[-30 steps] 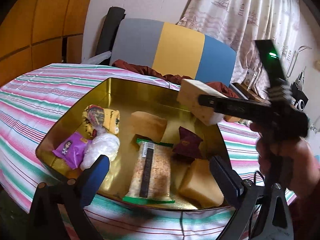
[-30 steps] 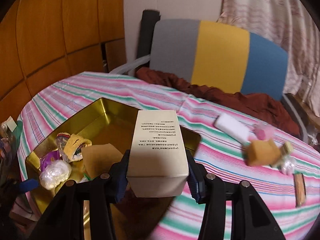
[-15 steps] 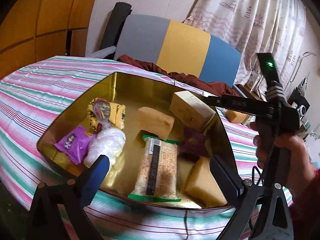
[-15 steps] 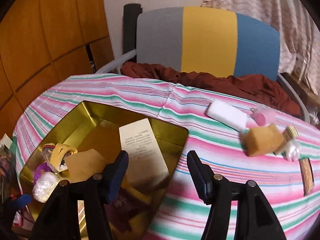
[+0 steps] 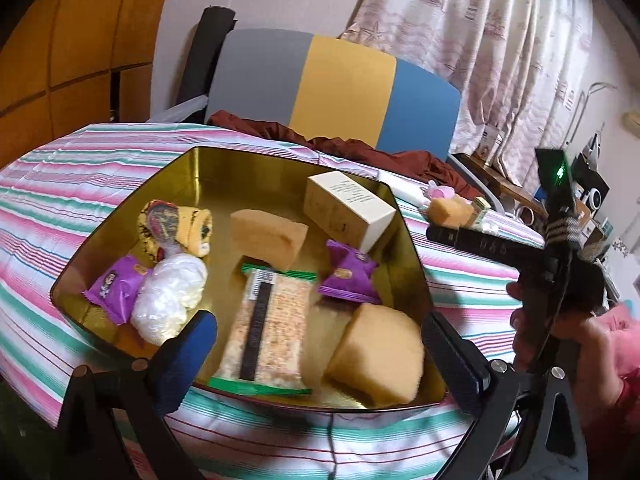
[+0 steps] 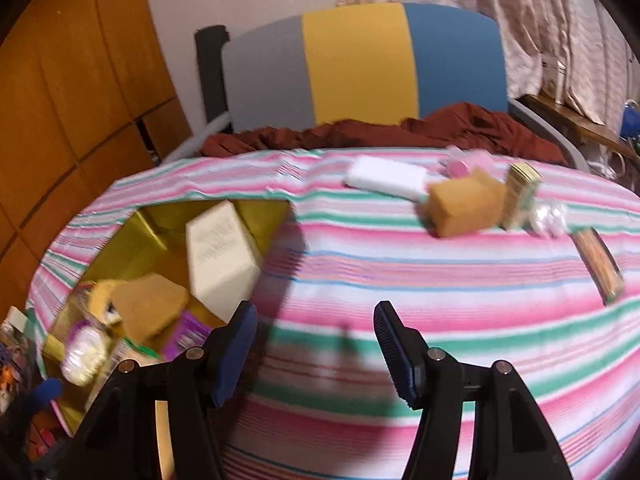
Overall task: Organize objects
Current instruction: 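Move the right tool to the pile and grasp the cracker packet with green ends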
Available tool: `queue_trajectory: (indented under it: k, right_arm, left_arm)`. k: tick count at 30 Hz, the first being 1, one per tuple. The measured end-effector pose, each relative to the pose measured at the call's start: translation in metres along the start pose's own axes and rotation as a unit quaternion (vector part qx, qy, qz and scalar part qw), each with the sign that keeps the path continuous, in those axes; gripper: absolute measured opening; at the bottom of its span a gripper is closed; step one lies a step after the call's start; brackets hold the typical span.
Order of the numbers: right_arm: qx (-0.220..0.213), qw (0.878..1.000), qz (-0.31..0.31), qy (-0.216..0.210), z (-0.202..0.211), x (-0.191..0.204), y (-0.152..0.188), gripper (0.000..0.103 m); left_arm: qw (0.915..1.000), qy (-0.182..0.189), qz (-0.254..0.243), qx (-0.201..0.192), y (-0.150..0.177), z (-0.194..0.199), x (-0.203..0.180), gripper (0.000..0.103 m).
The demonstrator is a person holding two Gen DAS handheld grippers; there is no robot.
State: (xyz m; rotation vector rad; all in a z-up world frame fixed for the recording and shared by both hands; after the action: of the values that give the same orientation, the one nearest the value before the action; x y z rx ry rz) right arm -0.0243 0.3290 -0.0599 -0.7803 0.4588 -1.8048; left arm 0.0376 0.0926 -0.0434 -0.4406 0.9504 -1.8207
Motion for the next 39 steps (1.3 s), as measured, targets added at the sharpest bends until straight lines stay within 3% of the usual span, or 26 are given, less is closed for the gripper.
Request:
queue_trajectory:
  k: [13, 25, 28, 31, 39]
  right_arm:
    - [-0.002, 0.997, -0.039, 0.071, 0.015, -0.086, 0.024, 0.062]
    - [-0.02, 0.983, -0.119, 0.135, 0.036, -0.189, 0.015, 0.062]
    - [-0.029, 0.979, -0.126, 0.158, 0.038, -0.211, 0.003, 0.062]
    - [-0.043, 0.975, -0.138, 0.169, 0.038, -0.237, -0.022, 0.075]
    - [-0.028, 0.977, -0.127, 0.169, 0.013, -0.284, -0.086, 0.075]
  left_arm:
    - [0.9965, 0.043, -0.069, 0.017, -0.013, -0.003, -0.057, 0.103]
    - [0.9841, 0.098, -0.139, 0.052, -0.017, -0.026, -0.126, 0.103]
    - [0.9815, 0.107, -0.147, 0.059, -0.018, -0.033, -0.139, 0.103]
    - [0.9792, 0.114, -0.153, 0.07, -0.021, -0.039, -0.149, 0.103]
    - [0.9775, 0.116, -0.156, 0.082, -0.028, -0.049, -0.16, 0.103]
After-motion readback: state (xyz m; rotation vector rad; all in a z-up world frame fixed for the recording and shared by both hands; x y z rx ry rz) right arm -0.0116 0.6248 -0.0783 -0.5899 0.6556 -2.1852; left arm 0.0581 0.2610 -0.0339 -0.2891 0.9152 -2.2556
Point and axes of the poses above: each gripper's, at about its wrist camera, not at the fingertips, and z roughly against the way its jaws point, x to its left, y to its underside, the point moved 1 cm from there along -z, roughly the way its jaws point, and after that the axes turned 10 degrees about -z, right-handed, at the moved point
